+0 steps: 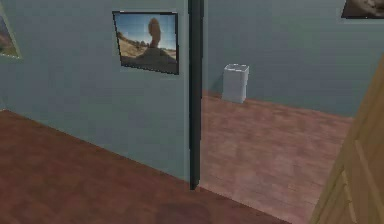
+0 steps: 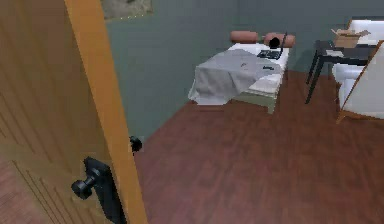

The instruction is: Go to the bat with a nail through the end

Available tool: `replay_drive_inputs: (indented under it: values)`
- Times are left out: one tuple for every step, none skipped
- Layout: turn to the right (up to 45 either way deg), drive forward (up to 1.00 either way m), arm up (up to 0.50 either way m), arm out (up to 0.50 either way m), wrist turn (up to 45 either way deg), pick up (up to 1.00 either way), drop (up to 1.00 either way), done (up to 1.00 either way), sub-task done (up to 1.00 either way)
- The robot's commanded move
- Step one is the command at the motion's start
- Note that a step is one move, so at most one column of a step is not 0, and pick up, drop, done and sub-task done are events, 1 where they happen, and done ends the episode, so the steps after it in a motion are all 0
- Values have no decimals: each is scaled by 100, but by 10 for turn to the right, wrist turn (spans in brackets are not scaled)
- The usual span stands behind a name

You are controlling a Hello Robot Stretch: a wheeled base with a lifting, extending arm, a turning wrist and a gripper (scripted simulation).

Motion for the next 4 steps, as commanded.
replay_drive_inputs:
  values:
    - [0,20,0,0,0,0,0,0,0]
    - [240,0,0,0,0,0,0,0,0]
    - [0,100,0,0,0,0,0,0,0]
    - [0,20,0,0,0,0,0,0,0]
